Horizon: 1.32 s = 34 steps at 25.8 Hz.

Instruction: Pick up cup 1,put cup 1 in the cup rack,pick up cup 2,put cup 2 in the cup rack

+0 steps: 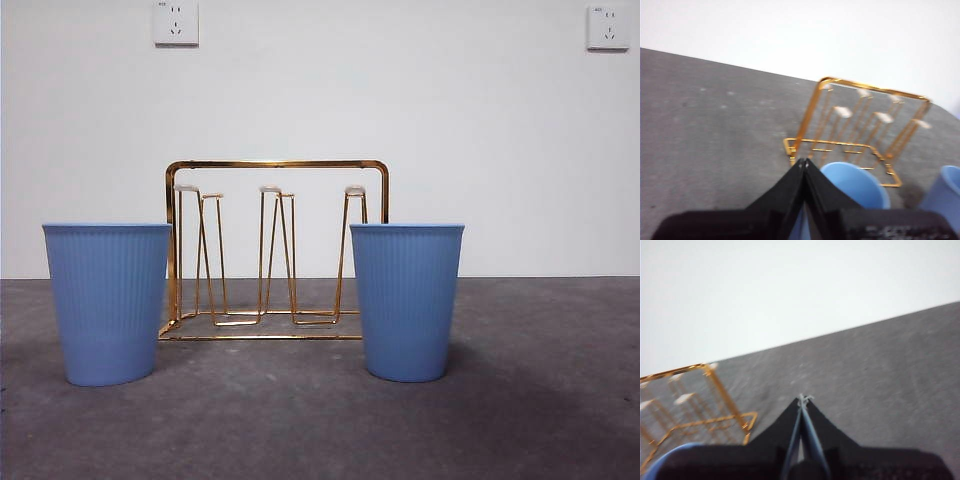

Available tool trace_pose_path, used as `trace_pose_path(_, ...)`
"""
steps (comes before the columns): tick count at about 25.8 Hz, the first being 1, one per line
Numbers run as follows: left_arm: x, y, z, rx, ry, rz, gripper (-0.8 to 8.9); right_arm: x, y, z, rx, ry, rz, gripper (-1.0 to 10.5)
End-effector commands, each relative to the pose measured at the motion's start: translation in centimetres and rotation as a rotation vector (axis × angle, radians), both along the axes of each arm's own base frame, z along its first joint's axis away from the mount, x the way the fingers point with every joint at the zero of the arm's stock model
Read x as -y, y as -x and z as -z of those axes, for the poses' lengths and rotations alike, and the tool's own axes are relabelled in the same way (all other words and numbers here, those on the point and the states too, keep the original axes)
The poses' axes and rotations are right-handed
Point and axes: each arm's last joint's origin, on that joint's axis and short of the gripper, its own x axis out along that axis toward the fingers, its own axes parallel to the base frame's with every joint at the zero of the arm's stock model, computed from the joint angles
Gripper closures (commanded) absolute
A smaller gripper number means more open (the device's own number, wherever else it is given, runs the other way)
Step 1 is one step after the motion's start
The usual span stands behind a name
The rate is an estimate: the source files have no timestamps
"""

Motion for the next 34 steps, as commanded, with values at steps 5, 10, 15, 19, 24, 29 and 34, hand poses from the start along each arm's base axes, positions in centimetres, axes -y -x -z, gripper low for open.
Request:
trace_pose_path(5, 0.4, 0.0, -4.4, -0.065, 0.003, 0.174, 8.19, -0.5, -0.8, -5.2, -0.144, 0.062, -0.169, 9.6)
trace_pose_path(10, 0.6, -0.7, -6.9, -0.163, -0.025, 0.254, 8.19, -0.6, -1.8, -8.6, -0.285, 0.124, -0.257, 9.6)
trace_pose_path(15, 0.6, -1.5, -9.1, -0.246, -0.070, 0.297, 8.19, -0.7, -2.7, -11.2, -0.402, 0.190, -0.301, 9.6)
trace_pose_path(19, 0.8, -1.9, -10.5, -0.292, -0.102, 0.332, 8.20, -0.7, -3.4, -12.5, -0.468, 0.225, -0.353, 9.6)
trace_pose_path(24, 1.1, -2.4, -12.2, -0.330, -0.119, 0.372, 8.15, -0.7, -4.3, -12.9, -0.537, 0.239, -0.374, 9.4)
trace_pose_path(29, 1.2, -3.0, -13.5, -0.325, -0.097, 0.400, 1.72, -0.8, -4.5, -12.9, -0.552, 0.199, -0.360, 4.2)
trace_pose_path(34, 1.8, -3.3, -13.4, -0.332, -0.028, 0.534, 1.22, -1.1, -5.4, -13.6, -0.540, 0.134, -0.463, 3.2)
